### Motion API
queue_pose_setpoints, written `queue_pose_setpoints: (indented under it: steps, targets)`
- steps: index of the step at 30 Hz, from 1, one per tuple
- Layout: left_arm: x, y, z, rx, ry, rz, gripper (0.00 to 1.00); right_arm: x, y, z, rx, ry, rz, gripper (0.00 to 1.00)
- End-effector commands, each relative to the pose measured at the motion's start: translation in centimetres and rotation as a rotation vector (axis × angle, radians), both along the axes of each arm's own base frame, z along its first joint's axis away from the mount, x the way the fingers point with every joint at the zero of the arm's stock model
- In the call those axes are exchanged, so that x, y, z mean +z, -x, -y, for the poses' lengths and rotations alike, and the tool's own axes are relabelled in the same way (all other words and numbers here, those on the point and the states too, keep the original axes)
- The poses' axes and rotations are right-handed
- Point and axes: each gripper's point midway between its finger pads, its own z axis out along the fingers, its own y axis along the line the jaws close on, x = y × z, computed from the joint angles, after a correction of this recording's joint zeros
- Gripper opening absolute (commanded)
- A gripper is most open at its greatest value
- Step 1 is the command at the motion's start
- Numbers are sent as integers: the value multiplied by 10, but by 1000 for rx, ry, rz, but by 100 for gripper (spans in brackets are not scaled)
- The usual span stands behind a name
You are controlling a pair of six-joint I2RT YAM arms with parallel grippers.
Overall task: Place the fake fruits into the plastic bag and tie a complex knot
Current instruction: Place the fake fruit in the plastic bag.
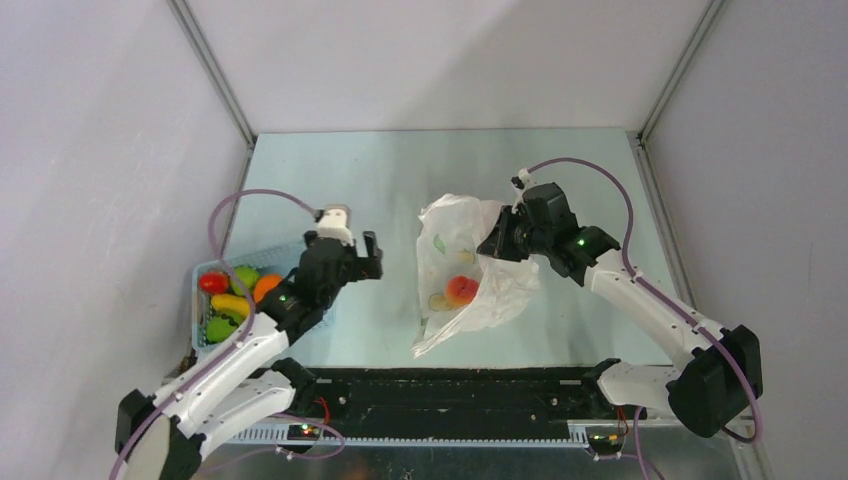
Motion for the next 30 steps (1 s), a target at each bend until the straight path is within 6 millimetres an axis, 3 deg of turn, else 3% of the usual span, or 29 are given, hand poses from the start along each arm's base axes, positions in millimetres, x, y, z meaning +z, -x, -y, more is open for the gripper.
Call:
queue_pose_setpoints:
  steps: [1,9,12,19,30]
  targets:
    - [2,0,-73,301,-37,-34,100,11,-4,1,-10,-22,46,0]
    - [7,13,-163,662,-99,-167,99,13,-4,1,-1,-28,52,0]
    - [19,19,-202,808,-131,-182,99,15,-4,2,1,-34,55,0]
    - [31,37,-273,1055,-176,-193,99,18,-3,7,6,-33,62,0]
    - [17,67,-332,1275,-127,-215,99,25,-1,8,20,-50,77,0]
